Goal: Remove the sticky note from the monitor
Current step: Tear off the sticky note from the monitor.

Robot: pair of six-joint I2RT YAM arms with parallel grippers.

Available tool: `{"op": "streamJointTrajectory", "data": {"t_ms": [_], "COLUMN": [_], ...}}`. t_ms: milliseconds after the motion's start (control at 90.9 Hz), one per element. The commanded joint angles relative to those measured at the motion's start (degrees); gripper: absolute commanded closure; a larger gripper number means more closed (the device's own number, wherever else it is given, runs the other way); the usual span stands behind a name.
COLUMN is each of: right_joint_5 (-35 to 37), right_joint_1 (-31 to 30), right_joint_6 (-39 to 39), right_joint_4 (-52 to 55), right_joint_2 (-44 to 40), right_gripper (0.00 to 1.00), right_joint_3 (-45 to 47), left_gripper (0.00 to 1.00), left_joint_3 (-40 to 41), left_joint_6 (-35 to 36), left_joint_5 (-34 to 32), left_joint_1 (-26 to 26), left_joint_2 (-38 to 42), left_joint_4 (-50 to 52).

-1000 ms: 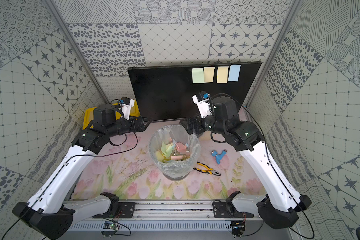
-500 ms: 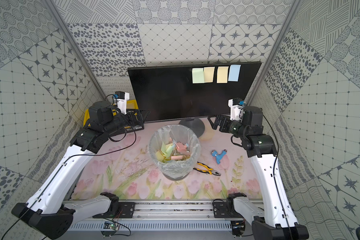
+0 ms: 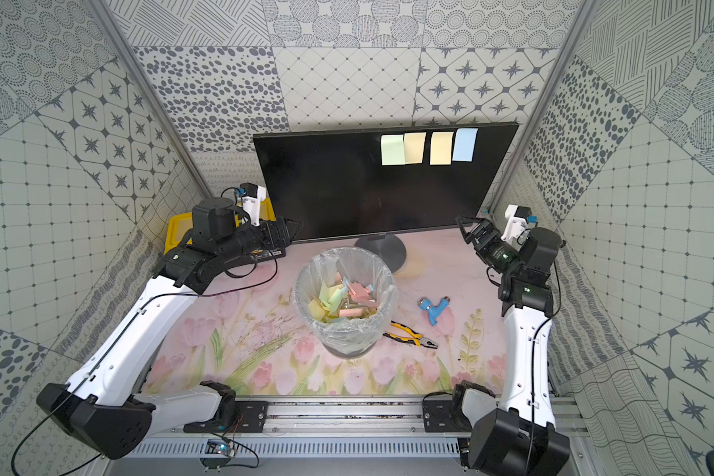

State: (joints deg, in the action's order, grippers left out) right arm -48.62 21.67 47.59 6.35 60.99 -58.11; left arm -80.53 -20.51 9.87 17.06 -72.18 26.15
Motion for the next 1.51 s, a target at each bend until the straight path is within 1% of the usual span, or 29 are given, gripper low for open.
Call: {"op": "streamJointTrajectory", "data": {"t_ms": [0, 66, 176, 253, 319, 451, 583, 671, 858, 1045, 1277, 1332, 1497], "right_joint_5": [-4.05, -4.05, -3.64, -2.78, -1.28, -0.06, 1.50, 2.07, 2.34, 2.78, 3.25, 3.35, 4.62], "right_joint_1": [1.32, 1.44, 1.40, 1.39, 1.18, -0.35, -1.28, -2.08, -4.60, -6.54, -7.06, -7.03, -7.07], "right_joint_6": [11.24, 14.42, 23.38, 30.88, 35.44, 38.37, 42.37, 44.46, 45.25, 43.34, 40.75, 40.66, 39.71], "right_joint_4": [-16.59, -21.48, -30.90, -39.37, -45.76, -49.20, -55.15, -57.08, -56.63, -54.09, -51.12, -51.00, -50.30], "right_joint_2": [2.47, 4.47, 8.01, 10.65, 12.40, 15.37, 18.72, 21.19, 25.20, 27.57, 28.66, 28.66, 27.93], "right_gripper": [0.03, 0.03, 0.03, 0.03, 0.03, 0.04, 0.09, 0.12, 0.17, 0.22, 0.27, 0.32, 0.50], "right_joint_3": [1.11, 0.84, 0.01, -0.32, -0.83, -4.48, -7.49, -10.16, -15.91, -19.85, -23.15, -23.27, -22.38], "left_gripper": [0.08, 0.09, 0.10, 0.10, 0.10, 0.13, 0.17, 0.20, 0.22, 0.22, 0.22, 0.22, 0.23], "left_joint_3": [0.62, 1.15, 2.85, 3.84, 4.75, 5.82, 5.37, 5.17, 4.96, 2.83, 2.71, 2.67, 2.56], "left_joint_6": [-3.62, -4.90, -7.29, -7.89, -8.41, -9.53, -9.21, -9.11, -9.00, -7.06, -6.47, -6.39, -6.08], "left_joint_5": [4.31, 6.22, 9.83, 10.65, 11.01, 12.54, 15.42, 17.07, 18.10, 18.11, 17.93, 17.99, 17.99], "left_joint_1": [0.39, 0.43, 0.76, 1.33, 1.65, 1.79, 1.82, 1.84, 1.97, 2.01, 1.99, 2.03, 2.01], "left_joint_2": [-0.55, -1.16, -2.17, -2.66, -2.79, -3.41, -4.62, -5.25, -5.84, -6.85, -6.95, -6.93, -6.92], "left_joint_4": [-0.11, -0.17, -2.89, -2.94, -3.35, -4.14, -3.26, -2.92, -2.30, 0.90, 1.44, 1.53, 1.65]}}
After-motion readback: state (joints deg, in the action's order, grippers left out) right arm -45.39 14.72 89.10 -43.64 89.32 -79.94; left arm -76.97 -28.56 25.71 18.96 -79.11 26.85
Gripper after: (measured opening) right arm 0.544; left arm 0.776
